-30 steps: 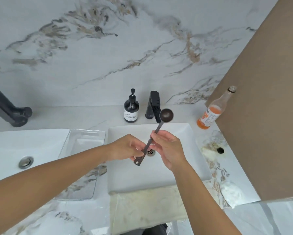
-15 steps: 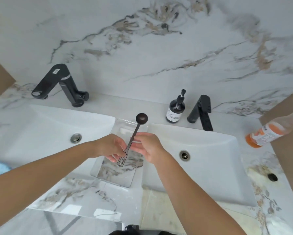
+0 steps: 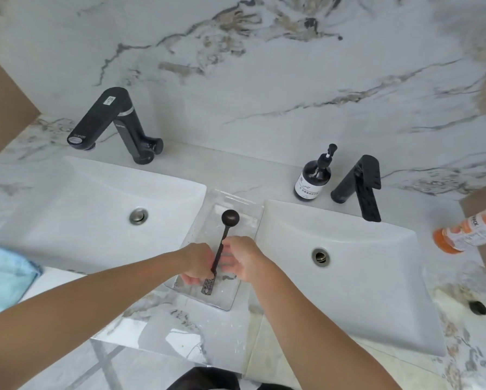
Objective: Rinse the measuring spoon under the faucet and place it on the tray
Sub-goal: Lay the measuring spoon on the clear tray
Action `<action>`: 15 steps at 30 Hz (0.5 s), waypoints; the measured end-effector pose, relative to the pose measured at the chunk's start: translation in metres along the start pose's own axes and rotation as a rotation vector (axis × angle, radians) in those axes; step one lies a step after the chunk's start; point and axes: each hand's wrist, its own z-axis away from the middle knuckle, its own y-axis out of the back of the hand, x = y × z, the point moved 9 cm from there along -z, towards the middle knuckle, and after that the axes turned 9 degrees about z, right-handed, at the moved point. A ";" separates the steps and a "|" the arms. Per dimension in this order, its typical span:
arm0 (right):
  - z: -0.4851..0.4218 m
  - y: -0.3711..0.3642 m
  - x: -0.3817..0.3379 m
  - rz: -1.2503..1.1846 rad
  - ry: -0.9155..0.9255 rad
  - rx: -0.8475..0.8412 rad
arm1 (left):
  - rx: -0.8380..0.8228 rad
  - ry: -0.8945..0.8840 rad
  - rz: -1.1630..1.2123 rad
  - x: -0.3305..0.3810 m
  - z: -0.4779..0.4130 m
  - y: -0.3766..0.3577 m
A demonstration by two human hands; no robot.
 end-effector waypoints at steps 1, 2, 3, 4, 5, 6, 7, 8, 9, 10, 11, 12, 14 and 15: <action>-0.001 0.001 0.001 -0.001 -0.002 -0.007 | 0.003 -0.003 0.003 0.001 -0.001 -0.001; -0.001 0.002 0.002 0.007 -0.005 -0.009 | 0.003 -0.007 -0.009 0.002 -0.002 -0.003; -0.002 0.004 0.004 0.030 -0.007 -0.003 | 0.004 -0.008 -0.025 0.002 -0.002 -0.004; -0.004 0.006 0.005 0.063 -0.008 0.009 | 0.002 -0.008 -0.041 0.003 -0.004 -0.007; -0.005 0.009 0.006 0.100 -0.009 0.024 | -0.001 -0.003 -0.048 0.003 -0.005 -0.009; -0.005 0.010 0.007 0.130 -0.012 0.040 | -0.003 -0.001 -0.051 0.003 -0.005 -0.012; -0.005 0.011 0.007 0.152 -0.013 0.055 | -0.003 0.005 -0.053 0.003 -0.005 -0.013; -0.005 0.011 0.007 0.166 -0.011 0.068 | 0.003 0.011 -0.053 0.003 -0.006 -0.014; -0.005 0.011 0.006 0.174 -0.009 0.077 | 0.012 0.017 -0.051 0.003 -0.006 -0.014; -0.004 0.011 0.006 0.183 -0.010 0.080 | 0.024 0.021 -0.047 0.003 -0.007 -0.014; -0.003 0.010 0.006 0.187 -0.009 0.079 | 0.034 0.022 -0.044 0.002 -0.007 -0.014; -0.003 0.010 0.006 0.188 -0.008 0.082 | 0.039 0.023 -0.046 0.002 -0.007 -0.014; -0.002 0.009 0.006 0.209 -0.010 0.082 | 0.044 0.026 -0.055 0.000 -0.007 -0.014; -0.002 0.010 0.006 0.219 -0.006 0.088 | 0.043 0.024 -0.058 0.000 -0.007 -0.015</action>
